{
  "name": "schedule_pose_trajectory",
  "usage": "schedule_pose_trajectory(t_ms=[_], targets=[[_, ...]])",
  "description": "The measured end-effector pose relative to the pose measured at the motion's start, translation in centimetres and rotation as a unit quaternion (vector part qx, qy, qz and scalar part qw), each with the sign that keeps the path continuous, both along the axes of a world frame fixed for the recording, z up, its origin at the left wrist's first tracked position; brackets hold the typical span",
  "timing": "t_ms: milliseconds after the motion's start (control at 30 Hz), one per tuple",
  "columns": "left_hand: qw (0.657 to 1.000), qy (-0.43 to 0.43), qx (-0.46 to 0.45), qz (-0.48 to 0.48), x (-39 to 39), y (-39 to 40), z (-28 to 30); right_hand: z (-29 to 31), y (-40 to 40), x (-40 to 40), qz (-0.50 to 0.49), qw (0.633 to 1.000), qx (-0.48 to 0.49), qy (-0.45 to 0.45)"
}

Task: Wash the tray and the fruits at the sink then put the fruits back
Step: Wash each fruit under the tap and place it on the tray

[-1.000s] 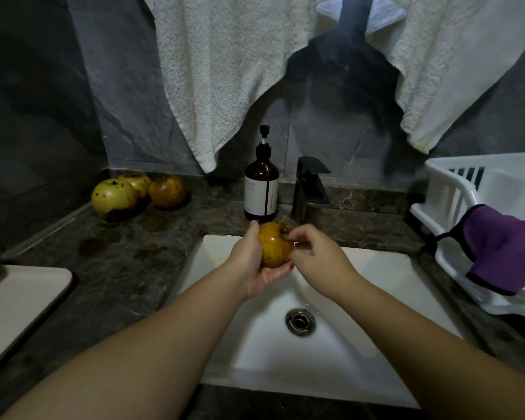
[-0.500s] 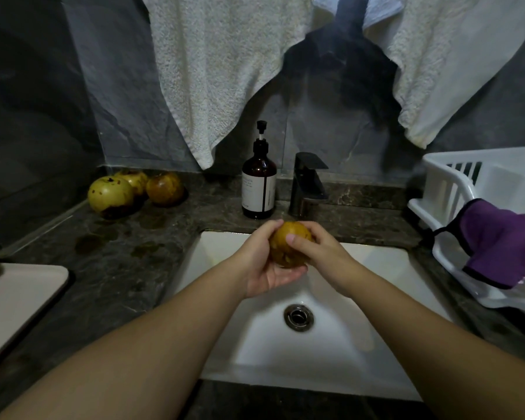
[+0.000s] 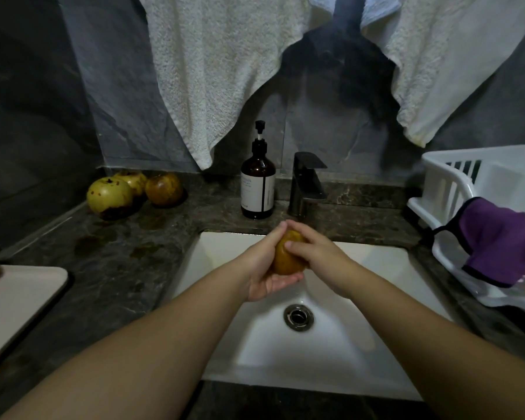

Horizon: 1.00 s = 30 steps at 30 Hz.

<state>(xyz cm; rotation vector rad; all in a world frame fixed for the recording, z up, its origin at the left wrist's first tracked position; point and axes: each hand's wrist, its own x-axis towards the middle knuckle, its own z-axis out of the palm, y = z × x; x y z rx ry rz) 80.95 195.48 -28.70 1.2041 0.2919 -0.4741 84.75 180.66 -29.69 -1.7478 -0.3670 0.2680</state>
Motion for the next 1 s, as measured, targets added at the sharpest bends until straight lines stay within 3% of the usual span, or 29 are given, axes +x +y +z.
schedule_pose_trajectory(t_ms=[233,400,567,767,900,1000], targets=[[1.000,-0.003,-0.002,0.015,0.05,0.18,0.11,0.30,0.29,-0.49,-0.015,0.999,0.013,-0.049],[0.999,-0.007,-0.024,0.039,0.15,0.35,0.22,0.23,-0.05,-0.19,0.032,0.995,0.098,0.006],[0.999,-0.024,-0.012,0.031,-0.11,-0.26,0.27,0.30,0.53,-0.60,-0.015,0.997,0.070,-0.036],[0.997,-0.005,-0.061,0.049,0.17,0.02,0.12,0.07,-0.17,0.11,0.038,0.987,0.154,0.036],[0.997,-0.018,-0.057,0.051,0.12,-0.42,0.15,0.12,0.59,-0.09,-0.034,0.993,0.110,-0.013],[0.996,-0.019,-0.062,0.059,0.20,-0.35,0.28,0.10,0.34,0.02,-0.004,0.995,0.099,-0.010]])
